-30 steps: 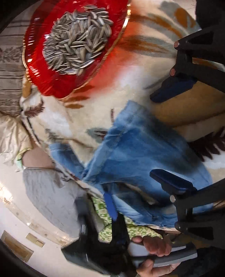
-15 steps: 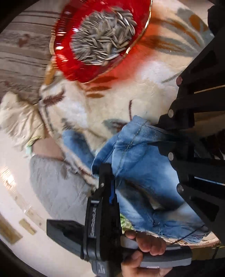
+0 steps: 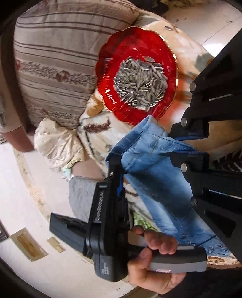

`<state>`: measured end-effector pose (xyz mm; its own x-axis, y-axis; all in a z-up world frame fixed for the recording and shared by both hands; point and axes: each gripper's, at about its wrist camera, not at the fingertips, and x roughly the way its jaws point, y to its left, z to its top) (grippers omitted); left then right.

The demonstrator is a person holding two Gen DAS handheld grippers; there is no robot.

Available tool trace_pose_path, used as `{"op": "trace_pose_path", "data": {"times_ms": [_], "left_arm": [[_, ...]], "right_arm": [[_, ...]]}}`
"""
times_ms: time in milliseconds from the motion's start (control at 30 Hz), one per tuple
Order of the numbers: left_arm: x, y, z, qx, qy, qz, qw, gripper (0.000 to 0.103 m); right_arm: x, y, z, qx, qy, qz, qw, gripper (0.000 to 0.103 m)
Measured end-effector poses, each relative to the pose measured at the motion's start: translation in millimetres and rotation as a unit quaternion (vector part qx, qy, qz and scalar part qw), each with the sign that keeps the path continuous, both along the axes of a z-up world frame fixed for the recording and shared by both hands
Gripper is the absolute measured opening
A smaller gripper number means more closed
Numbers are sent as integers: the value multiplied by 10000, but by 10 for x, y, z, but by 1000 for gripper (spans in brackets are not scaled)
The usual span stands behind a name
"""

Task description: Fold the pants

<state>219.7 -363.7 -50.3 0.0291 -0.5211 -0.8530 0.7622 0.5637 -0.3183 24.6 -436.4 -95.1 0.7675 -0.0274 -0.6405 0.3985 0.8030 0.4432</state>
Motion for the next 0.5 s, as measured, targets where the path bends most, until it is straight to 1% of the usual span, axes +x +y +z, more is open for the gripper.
{"op": "trace_pose_path", "data": {"times_ms": [33,67,100,133,167,200,233,333,367,400,467,500], "left_arm": [[-5,35,8,36,-36,5,10000,25],[25,98,45,112,-155,161,9997,49],[34,91,57,142,-218,284,9993,65],[82,213,134,83,-374,573,9976,87],[104,318,198,-14,-494,764,9959,90],[131,436,262,-118,-541,903,9944,90],[146,565,311,-217,-514,995,9935,90],[131,1022,421,-397,-536,1333,9888,90],[74,1331,471,-504,-612,1543,9848,90],[56,1490,482,-532,-651,1645,9828,90],[-100,2082,524,-539,-856,2047,9736,91],[-143,2240,530,-520,-929,2146,9709,91]], "right_arm": [[-7,4,8,-2,83,-39,10000,19],[-13,17,20,-57,161,-83,9998,35],[-59,32,44,-161,216,-145,9995,69],[-125,65,84,-290,162,-261,9991,84],[-203,81,132,-374,-31,-392,9985,96],[-285,99,216,-530,-190,-509,9971,97],[-315,112,272,-666,-233,-528,9961,97],[-365,157,485,-938,-422,-361,9940,97],[-370,189,541,-964,-477,-289,9938,97],[-355,224,604,-1004,-561,-135,9933,97],[-275,318,689,-1085,-668,134,9918,97],[-202,383,737,-1110,-709,336,9907,98]]}}
